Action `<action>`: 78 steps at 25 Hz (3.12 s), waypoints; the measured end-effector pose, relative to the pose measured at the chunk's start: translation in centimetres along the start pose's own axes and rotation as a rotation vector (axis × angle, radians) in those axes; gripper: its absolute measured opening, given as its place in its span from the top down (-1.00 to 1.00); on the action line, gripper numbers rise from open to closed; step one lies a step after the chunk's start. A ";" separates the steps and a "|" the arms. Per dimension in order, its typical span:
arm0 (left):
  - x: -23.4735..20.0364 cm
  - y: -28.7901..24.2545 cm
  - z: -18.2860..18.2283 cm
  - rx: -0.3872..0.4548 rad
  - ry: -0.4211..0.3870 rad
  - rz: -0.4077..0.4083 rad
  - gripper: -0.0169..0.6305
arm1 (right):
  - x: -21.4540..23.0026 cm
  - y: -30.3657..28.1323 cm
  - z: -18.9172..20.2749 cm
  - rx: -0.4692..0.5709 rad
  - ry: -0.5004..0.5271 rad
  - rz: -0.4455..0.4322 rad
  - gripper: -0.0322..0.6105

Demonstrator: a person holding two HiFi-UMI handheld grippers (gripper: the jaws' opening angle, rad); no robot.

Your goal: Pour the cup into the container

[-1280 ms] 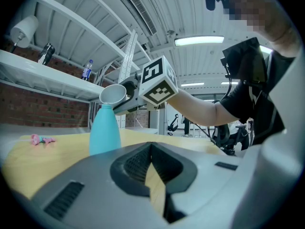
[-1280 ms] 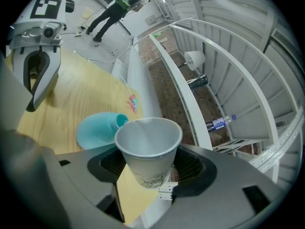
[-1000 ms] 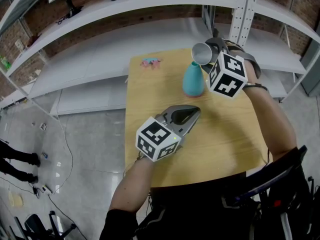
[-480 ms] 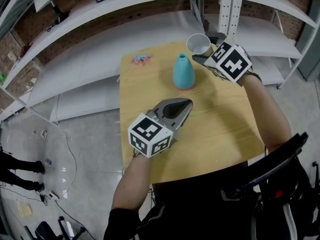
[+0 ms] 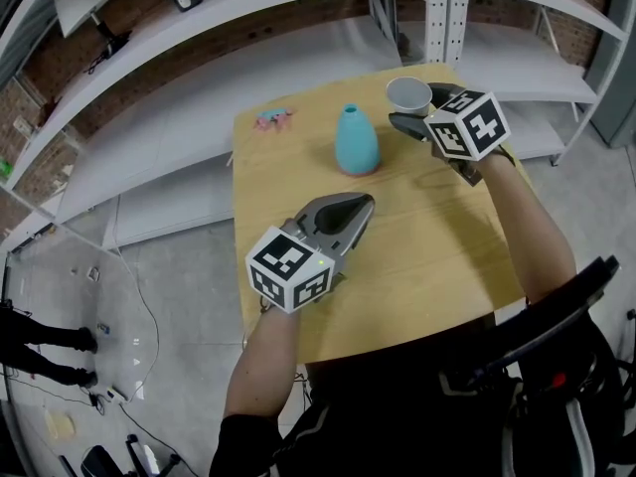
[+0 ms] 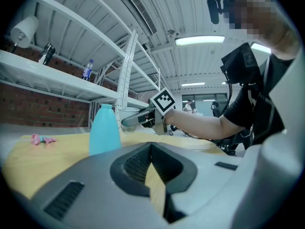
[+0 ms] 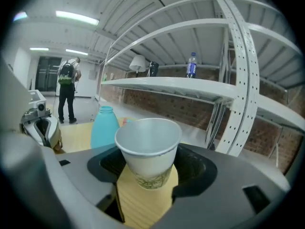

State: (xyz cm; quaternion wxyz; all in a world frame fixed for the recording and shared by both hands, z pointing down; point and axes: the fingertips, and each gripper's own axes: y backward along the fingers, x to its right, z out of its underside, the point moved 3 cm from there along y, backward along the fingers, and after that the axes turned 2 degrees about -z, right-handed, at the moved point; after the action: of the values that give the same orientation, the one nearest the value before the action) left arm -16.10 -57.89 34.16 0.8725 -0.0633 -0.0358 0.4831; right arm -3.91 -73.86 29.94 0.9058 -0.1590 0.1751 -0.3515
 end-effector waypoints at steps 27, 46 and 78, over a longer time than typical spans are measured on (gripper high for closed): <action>0.1 -0.2 -0.1 -0.002 -0.009 0.005 0.94 | 1.4 -0.3 6.3 0.046 -0.259 0.002 -0.05; -0.1 -0.3 0.1 0.001 -0.005 0.005 0.94 | 1.7 0.7 6.2 0.063 -0.288 0.022 -0.24; 5.1 4.2 -1.4 0.057 0.045 -0.176 0.94 | -5.4 13.7 6.7 0.174 -0.290 0.042 0.89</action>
State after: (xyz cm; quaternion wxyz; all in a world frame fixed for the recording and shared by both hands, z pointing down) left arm -16.76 -51.49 32.14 0.9136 -0.0457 -0.0079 0.4040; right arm 3.17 -59.40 31.41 0.9390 -0.1253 0.0146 -0.3198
